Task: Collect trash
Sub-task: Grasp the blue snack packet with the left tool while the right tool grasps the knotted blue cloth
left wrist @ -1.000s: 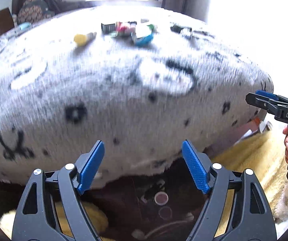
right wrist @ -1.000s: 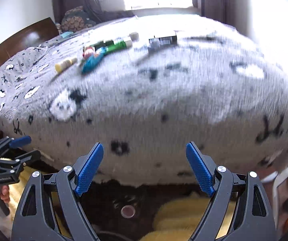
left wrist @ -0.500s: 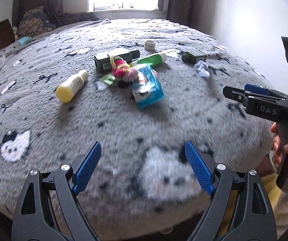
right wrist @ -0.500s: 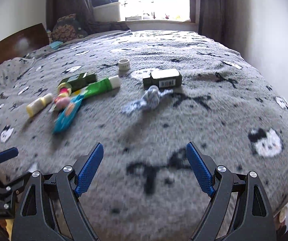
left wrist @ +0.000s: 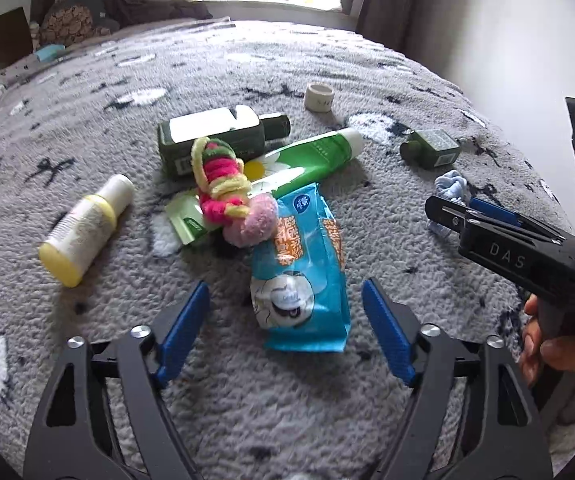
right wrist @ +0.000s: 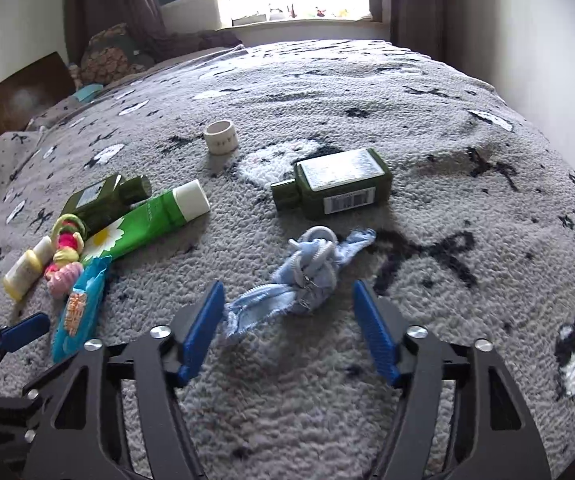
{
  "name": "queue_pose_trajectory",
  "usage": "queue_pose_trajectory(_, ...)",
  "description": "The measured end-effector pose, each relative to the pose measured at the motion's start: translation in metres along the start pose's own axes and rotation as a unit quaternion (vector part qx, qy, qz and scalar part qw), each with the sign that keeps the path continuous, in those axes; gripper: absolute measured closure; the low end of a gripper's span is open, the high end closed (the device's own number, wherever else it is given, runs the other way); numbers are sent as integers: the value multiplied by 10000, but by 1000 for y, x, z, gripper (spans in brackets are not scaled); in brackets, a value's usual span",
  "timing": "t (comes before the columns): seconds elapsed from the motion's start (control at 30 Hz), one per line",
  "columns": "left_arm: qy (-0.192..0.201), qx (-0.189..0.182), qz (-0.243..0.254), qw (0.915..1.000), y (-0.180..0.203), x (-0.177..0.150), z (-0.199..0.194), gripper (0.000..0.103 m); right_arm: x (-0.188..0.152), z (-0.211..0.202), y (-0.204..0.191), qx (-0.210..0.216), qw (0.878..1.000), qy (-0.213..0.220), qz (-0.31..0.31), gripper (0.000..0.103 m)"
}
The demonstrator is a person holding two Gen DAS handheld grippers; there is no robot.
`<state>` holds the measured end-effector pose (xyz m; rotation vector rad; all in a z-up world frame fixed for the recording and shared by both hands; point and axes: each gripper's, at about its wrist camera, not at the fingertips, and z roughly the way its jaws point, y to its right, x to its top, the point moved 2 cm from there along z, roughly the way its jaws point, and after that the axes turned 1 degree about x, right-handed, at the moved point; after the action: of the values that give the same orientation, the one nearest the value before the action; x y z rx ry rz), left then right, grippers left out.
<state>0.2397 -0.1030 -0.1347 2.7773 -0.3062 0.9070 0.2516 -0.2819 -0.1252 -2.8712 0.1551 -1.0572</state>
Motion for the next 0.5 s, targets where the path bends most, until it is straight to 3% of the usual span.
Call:
queue_pose_trajectory(0.03,-48,-12,-74,10000,-2,0,4,42,0,2,-2,-20,10000,-17,-48,53)
queue_pose_trajectory(0.1,-16,6,-147,9999,-4,2,6,62,-2,2,-6,-31,9999,4,-154,72)
queue_pose_trajectory(0.23,33,-90,-94,9999,-7,0,-1,67,-4,-4,-11,82,9996,75,-253,97)
queue_pose_trajectory(0.5,108,-349,220,9991,-5,-33,-33,72,-25,-37,-23,281,9977,207,-575,97)
